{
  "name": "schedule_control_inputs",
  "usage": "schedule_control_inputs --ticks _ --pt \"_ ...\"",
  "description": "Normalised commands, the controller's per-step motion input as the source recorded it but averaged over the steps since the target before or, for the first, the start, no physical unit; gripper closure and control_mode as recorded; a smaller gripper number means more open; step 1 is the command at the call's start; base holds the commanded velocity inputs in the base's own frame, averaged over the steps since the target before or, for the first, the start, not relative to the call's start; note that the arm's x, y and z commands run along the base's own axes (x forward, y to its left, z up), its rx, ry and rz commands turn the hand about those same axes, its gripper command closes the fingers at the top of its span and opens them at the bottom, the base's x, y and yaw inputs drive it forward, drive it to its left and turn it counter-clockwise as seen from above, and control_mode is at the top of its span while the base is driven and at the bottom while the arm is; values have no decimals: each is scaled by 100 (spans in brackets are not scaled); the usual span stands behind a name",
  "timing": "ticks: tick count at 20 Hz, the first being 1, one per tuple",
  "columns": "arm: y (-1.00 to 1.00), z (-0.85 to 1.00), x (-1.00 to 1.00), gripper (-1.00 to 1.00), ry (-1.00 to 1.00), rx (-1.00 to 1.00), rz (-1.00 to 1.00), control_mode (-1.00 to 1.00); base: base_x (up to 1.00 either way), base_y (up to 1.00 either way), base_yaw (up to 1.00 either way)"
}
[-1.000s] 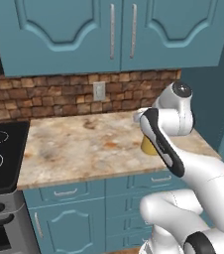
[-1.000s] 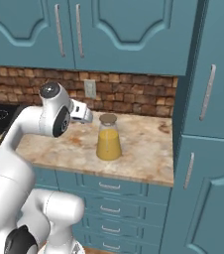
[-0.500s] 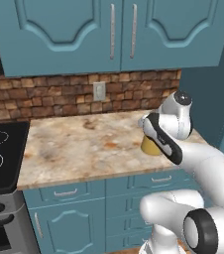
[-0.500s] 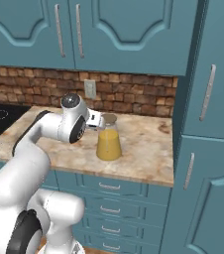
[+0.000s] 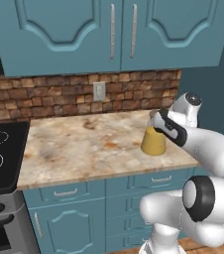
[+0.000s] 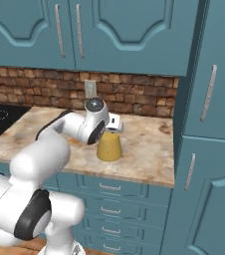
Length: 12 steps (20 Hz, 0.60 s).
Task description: Move the eggplant and pear from the top shelf to the second highest shelf to make space. Then, place the pitcher from the counter on the cleared top shelf.
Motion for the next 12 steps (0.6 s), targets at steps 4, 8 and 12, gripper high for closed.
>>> schedule_control_inputs --ticks 4,8,12 --pt "-40 -5 13 -100 1 0 10 -100 0 0 0" --pt "-3 -28 24 -100 5 0 16 -100 0 0 0" --pt "0 -33 26 -100 6 0 17 -100 0 0 0"
